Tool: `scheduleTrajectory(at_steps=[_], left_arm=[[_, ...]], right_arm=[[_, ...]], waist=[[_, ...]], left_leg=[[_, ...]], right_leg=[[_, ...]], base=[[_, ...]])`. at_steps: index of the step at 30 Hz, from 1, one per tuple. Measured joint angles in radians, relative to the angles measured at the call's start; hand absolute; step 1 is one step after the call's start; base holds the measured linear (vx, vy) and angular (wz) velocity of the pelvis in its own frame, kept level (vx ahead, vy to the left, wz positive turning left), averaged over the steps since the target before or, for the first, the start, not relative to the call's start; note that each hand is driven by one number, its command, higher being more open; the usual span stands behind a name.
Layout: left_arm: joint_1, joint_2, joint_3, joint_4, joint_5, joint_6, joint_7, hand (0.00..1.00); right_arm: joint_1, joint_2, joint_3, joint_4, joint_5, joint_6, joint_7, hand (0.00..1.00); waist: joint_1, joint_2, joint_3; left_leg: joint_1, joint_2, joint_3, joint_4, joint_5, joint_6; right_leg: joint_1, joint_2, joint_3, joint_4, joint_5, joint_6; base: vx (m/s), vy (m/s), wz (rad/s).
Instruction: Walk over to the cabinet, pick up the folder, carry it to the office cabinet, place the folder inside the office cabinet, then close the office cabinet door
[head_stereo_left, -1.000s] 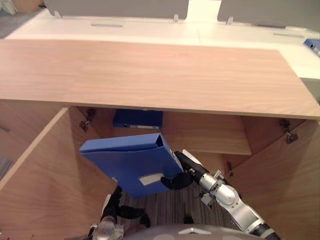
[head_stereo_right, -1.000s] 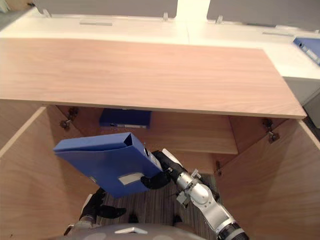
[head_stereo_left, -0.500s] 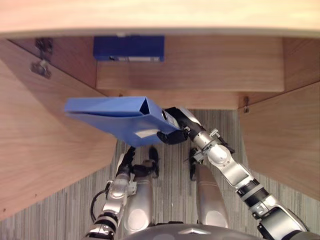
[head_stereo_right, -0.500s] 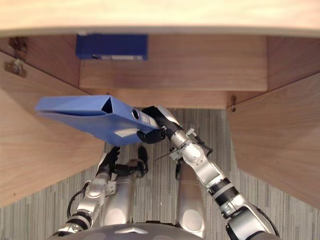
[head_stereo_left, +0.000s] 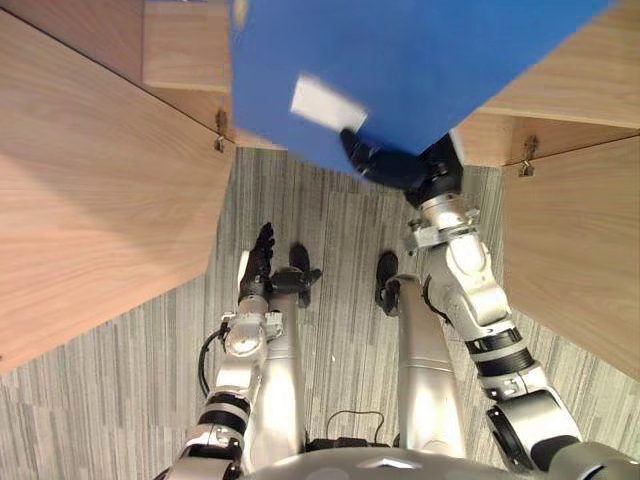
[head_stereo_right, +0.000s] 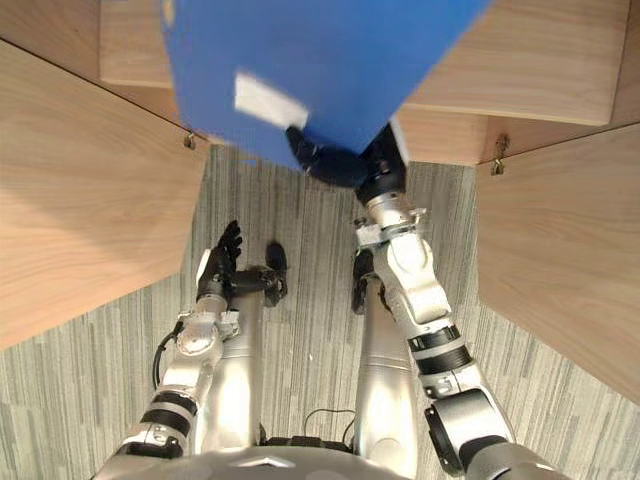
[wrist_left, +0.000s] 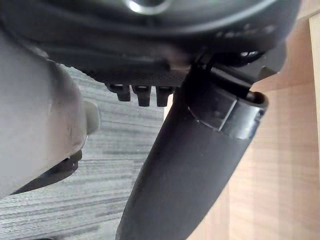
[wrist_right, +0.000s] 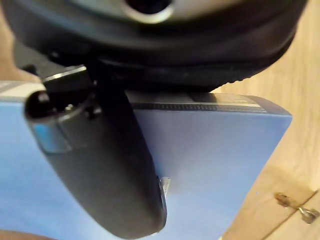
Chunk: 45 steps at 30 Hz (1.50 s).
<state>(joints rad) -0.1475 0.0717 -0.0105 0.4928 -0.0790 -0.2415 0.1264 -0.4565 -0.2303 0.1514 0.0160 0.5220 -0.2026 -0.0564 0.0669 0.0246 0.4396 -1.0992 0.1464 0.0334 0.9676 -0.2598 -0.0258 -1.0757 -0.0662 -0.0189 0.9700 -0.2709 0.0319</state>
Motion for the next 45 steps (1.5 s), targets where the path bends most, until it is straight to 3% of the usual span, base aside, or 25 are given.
scheduleTrajectory(at_steps=[9, 13, 26, 40, 41, 45], left_arm=[[-0.024, -0.002, 0.074, -0.026, -0.023, 0.000, 0.019, 1.00], [-0.024, -0.003, 0.075, -0.033, -0.031, 0.003, 0.035, 1.00], [-0.033, -0.020, 0.072, -0.064, -0.057, 0.013, 0.073, 1.00], [-0.043, -0.038, 0.063, -0.062, -0.070, 0.016, 0.109, 1.00], [-0.048, -0.039, 0.062, -0.058, -0.071, 0.021, 0.114, 1.00], [-0.065, -0.039, 0.059, -0.038, -0.078, 0.034, 0.124, 1.00]], right_arm=[[-0.127, 0.031, -0.137, 0.052, 0.396, -0.087, -0.008, 0.00], [-0.193, 0.054, -0.174, 0.061, 0.499, -0.132, -0.037, 0.00], [-0.458, 0.068, -0.223, 0.259, 0.701, -0.168, -0.134, 0.00], [-0.676, 0.054, -0.248, 0.438, 0.741, -0.161, -0.275, 0.00], [-0.691, 0.052, -0.248, 0.456, 0.745, -0.157, -0.286, 1.00], [-0.733, 0.048, -0.248, 0.487, 0.775, -0.152, -0.321, 1.00]], waist=[[0.009, -0.002, 0.002], [0.016, -0.002, 0.002], [0.022, -0.002, 0.002], [0.036, -0.001, 0.001], [0.037, -0.001, 0.001], [0.038, -0.001, 0.001]], left_leg=[[-0.084, 0.024, -0.021, 0.073, -0.015, -0.011], [-0.091, 0.027, -0.023, 0.083, -0.016, -0.012], [-0.121, 0.030, -0.044, 0.095, -0.016, -0.016], [-0.121, 0.028, -0.051, 0.049, 0.003, -0.035], [-0.119, 0.028, -0.051, 0.044, 0.005, -0.035], [-0.112, 0.028, -0.055, 0.026, 0.014, -0.041]], right_leg=[[-0.078, 0.019, -0.008, 0.063, -0.013, -0.005], [-0.089, 0.022, -0.008, 0.077, -0.016, -0.009], [-0.111, 0.024, -0.028, 0.090, -0.021, -0.019], [-0.109, 0.023, -0.042, 0.056, -0.019, -0.024], [-0.107, 0.023, -0.044, 0.051, -0.017, -0.026], [-0.099, 0.022, -0.052, 0.037, -0.014, -0.031]], base=[[-0.01, 0.008, -0.04], [-0.02, 0.033, -0.02], [0.00, 0.057, 0.02], [0.01, 0.067, 0.02], [0.02, 0.060, 0.03], [0.01, 0.061, 0.04]])
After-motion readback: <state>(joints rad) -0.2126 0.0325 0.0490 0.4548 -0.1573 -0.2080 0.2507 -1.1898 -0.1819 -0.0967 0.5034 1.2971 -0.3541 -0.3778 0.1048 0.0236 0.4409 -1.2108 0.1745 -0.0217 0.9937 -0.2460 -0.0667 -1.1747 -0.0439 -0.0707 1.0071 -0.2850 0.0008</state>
